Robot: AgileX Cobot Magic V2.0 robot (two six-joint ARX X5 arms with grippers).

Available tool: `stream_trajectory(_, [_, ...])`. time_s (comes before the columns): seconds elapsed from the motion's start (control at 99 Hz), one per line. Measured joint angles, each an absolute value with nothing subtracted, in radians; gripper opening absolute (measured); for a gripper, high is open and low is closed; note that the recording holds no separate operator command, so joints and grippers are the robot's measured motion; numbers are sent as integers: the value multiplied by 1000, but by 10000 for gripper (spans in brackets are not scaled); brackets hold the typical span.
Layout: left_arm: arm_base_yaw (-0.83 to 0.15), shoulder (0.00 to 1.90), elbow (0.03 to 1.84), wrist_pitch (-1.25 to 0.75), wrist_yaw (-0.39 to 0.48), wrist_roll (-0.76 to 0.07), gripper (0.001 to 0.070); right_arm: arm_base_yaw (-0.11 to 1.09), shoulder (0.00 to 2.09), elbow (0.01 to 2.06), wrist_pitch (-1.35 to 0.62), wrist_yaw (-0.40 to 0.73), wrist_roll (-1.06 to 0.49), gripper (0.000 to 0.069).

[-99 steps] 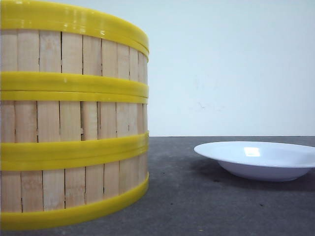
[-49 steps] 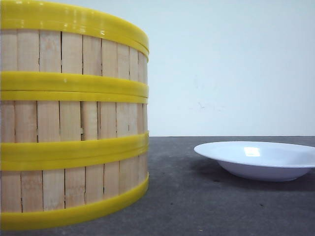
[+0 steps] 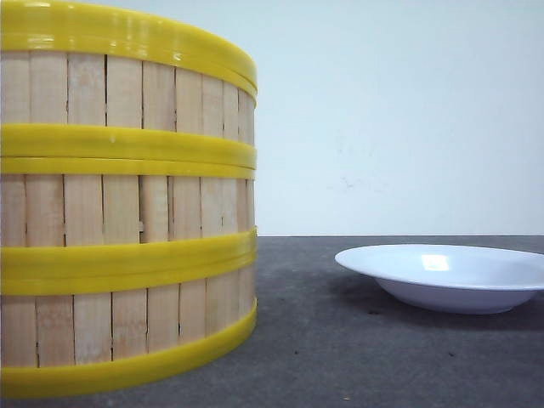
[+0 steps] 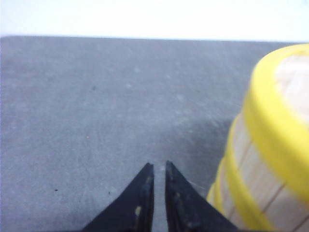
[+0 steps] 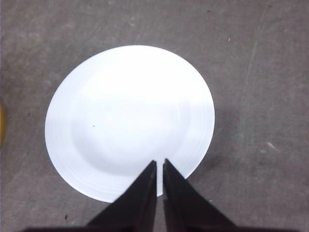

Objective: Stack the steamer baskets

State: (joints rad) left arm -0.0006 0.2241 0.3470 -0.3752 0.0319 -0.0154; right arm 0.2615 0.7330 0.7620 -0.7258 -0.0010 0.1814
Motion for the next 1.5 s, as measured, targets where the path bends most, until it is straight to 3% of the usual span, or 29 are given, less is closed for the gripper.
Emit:
stream_trajectory(0.182, [-1,17,117,-311,31,-16,15,262,733,762,-697,-1,181,16])
stream_trajectory(0.303, [-1,12,66,-271,29,-16,15,262,733,762,-672,-1,181,16])
stream_trajectory(0.707, [-1,5,33,-181,28,-80,15,262,732,762,-609,-1,182,16])
stream_trajectory(1.223, [-1,5,33,-181,28,-93,15,260,717,758,-604,3,182,16])
stream_trajectory(1.334, [-1,5,33,-182,28,-94,15,252,628,703,-527,31,176,16])
stream_trajectory(1.496, [-1,5,33,-182,28,-94,15,205,427,497,-258,80,125,13])
